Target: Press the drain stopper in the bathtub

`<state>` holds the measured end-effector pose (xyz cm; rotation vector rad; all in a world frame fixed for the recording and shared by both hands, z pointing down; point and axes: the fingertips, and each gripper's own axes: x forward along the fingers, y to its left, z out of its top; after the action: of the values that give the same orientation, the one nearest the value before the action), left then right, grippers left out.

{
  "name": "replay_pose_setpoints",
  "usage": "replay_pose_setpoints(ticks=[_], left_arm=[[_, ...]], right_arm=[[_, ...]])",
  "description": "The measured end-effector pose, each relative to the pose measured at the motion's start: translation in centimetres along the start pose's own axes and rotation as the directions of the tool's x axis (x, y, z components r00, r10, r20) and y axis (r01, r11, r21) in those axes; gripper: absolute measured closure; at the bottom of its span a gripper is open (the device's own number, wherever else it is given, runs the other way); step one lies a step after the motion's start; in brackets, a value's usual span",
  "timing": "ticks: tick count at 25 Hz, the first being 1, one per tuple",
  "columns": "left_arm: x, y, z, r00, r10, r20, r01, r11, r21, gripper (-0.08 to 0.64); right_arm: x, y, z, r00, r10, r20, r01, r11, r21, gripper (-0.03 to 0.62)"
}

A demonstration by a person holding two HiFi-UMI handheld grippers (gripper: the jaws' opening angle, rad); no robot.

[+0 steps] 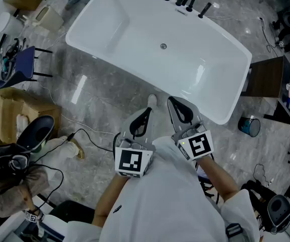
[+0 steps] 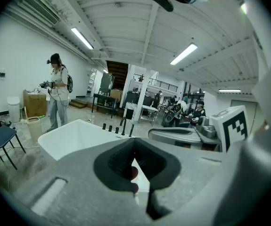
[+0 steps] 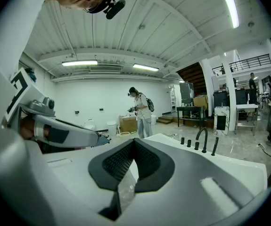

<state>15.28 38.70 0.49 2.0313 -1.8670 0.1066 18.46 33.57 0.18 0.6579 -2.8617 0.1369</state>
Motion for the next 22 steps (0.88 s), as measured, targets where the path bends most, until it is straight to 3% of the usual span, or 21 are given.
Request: replay_pose_setpoints(ticks=[5,10,17,22], left_arm=[[-12.2,-6.3,-4.0,0.999,-0.004,0.032,0.005,1.000,-0.022,0.558],[-19.2,-11.9,-7.3,1.000,-0.013,0.002,0.013,0.998,-0.062,0.558],[-22.2,-18.5,-9.6,1.000,-0.012,-0.005,0.011,0.999,-0.048,0.558],[-23.7,-20.6,-9.1,1.000,0.012,-0.008,-0.013,0.999,-0.037,0.558]], right_arm=[[-11.2,9.6,-1.1,1.000,-0.028,0.004,0.028,0.998,0.053,0.592],[-21.5,14.3,-1.3,0.997,-0.071,0.009,0.070,0.996,0.062,0.592],[-28.4,13.6,-2.3,0.994,-0.087,0.059,0.078,0.986,0.150,0.598],[-30.8,13.4,-0.8,0.993,-0.077,0.092,0.065,0.991,0.119,0.598]])
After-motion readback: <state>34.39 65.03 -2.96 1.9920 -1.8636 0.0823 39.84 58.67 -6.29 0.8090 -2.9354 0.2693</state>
